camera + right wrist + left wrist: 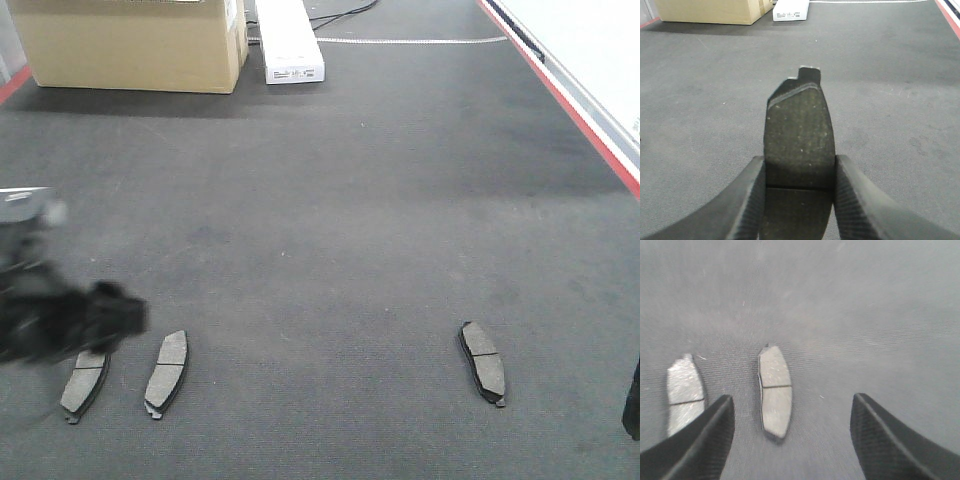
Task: Move and align brake pads A on conveyor
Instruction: 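Lower the left gripper's pad beside the pad nearest it and release, then raise the left gripper away from the placed pad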
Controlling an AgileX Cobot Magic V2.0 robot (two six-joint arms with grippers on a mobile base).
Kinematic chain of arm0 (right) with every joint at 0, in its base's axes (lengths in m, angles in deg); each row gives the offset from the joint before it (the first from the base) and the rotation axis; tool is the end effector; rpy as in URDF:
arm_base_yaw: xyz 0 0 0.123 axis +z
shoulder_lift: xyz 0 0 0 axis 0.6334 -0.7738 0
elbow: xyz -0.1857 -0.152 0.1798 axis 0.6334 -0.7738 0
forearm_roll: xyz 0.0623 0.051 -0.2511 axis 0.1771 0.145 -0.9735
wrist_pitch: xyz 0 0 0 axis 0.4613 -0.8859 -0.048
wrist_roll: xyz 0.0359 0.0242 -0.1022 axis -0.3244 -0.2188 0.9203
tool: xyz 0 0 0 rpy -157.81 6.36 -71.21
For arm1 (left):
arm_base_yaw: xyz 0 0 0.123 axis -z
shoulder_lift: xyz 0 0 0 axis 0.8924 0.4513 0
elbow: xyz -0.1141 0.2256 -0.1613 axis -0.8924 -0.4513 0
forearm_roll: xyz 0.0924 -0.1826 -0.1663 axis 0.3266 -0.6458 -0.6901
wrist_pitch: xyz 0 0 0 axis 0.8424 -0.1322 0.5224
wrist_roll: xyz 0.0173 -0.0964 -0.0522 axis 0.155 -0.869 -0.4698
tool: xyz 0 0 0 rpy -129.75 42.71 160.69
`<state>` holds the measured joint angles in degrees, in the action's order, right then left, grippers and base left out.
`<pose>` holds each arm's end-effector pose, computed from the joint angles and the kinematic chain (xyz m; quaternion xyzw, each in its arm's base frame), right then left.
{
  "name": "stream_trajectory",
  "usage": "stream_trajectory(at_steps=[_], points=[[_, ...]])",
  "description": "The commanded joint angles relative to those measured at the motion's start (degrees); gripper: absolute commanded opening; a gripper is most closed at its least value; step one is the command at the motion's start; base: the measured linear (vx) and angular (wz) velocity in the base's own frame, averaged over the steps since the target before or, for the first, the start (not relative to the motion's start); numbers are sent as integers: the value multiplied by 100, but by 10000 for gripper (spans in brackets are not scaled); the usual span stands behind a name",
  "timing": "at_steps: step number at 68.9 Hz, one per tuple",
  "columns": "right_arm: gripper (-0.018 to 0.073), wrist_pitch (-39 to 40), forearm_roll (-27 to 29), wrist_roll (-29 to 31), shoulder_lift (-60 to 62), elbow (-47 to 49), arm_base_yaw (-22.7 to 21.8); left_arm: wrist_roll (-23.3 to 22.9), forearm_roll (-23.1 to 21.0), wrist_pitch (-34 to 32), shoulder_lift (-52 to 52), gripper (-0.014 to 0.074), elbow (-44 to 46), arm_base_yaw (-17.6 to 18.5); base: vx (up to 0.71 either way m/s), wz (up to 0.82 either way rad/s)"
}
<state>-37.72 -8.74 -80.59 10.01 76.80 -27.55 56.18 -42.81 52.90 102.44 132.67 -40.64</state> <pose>0.0907 0.0220 0.2909 -0.0698 0.8045 0.0865 0.5835 0.2184 -0.0867 0.2845 0.0385 0.9252 -0.1138 0.3600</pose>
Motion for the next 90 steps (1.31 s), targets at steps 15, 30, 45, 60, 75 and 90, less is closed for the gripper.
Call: stream_trajectory(at_steps=[15,30,45,60,75,90], points=[[-4,576,-30,0,-32,182,-25,605,50,-300,-2378,486,-1115,41,0,0],[-4,576,-30,0,-32,182,-25,690,45,-300,-3420,486,-1884,41,0,0],[-4,559,-30,0,-32,182,-25,703,-15,-273,-4252,486,-1930,41,0,0],[-4,582,-30,0,-32,182,-25,698,-15,198,-4481,486,-1930,41,0,0],[-4,632,16,-53,-121,205,-25,698,-15,279,-4481,486,-1930,41,0,0],[15,-26,304,-53,-1211,916,-25,698,-15,279,-4481,486,-1930,41,0,0]])
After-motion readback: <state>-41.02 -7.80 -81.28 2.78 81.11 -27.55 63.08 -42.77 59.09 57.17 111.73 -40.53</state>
